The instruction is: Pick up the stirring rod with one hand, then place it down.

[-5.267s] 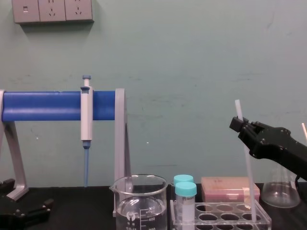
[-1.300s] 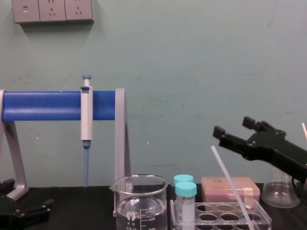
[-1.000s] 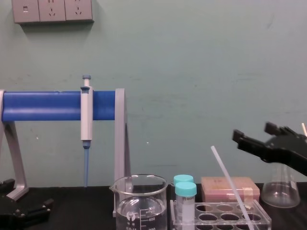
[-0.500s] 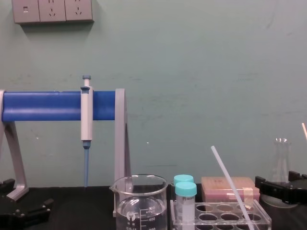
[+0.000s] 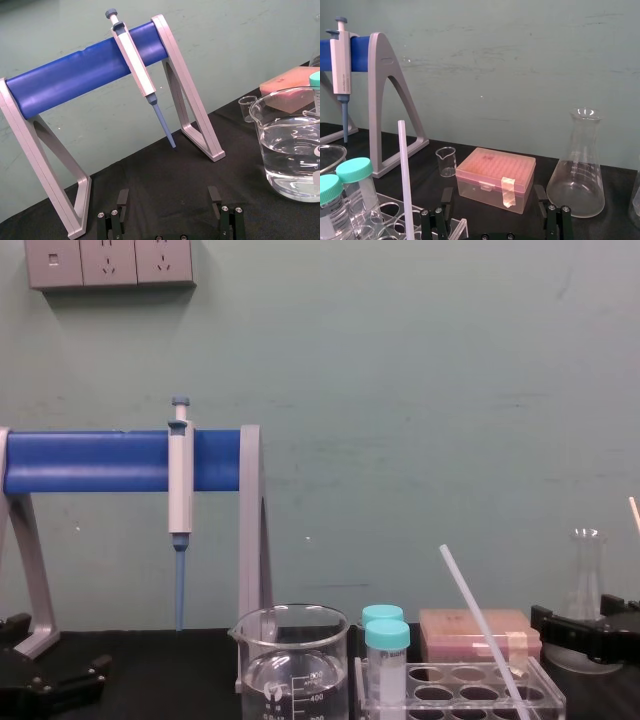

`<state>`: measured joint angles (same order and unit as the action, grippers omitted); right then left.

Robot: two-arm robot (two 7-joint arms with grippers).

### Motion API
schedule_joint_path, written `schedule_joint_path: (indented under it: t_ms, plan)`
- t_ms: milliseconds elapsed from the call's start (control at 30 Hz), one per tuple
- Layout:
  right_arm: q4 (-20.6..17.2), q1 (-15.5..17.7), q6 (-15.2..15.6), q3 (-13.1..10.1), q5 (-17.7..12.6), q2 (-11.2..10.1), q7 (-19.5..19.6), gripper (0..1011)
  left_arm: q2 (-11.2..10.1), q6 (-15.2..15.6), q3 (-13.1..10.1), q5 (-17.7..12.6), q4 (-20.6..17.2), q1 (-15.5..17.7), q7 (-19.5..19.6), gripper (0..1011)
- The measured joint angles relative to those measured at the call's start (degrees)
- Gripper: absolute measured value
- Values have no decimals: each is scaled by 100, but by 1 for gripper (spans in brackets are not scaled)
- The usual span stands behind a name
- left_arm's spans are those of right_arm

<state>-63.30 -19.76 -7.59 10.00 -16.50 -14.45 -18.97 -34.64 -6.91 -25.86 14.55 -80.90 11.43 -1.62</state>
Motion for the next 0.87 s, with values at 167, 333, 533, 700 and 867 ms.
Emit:
schedule_joint_path:
  t_ms: [167, 333, 533, 700, 867]
  plan:
    - [-6, 1, -10, 3, 0, -2, -4, 1000, 0, 0, 0, 0, 0, 0, 0, 1000]
    - [-9, 1, -15, 6, 0, -4, -7, 1000, 0, 0, 0, 0, 0, 0, 0, 1000]
    - [-14, 1, -19, 6, -1, -4, -10, 1000, 0, 0, 0, 0, 0, 0, 0, 1000]
    - [-15, 1, -23, 6, -1, -4, -13, 1000, 0, 0, 0, 0, 0, 0, 0, 1000]
    - [-15, 1, -24, 6, -1, -4, -17, 1000, 0, 0, 0, 0, 0, 0, 0, 1000]
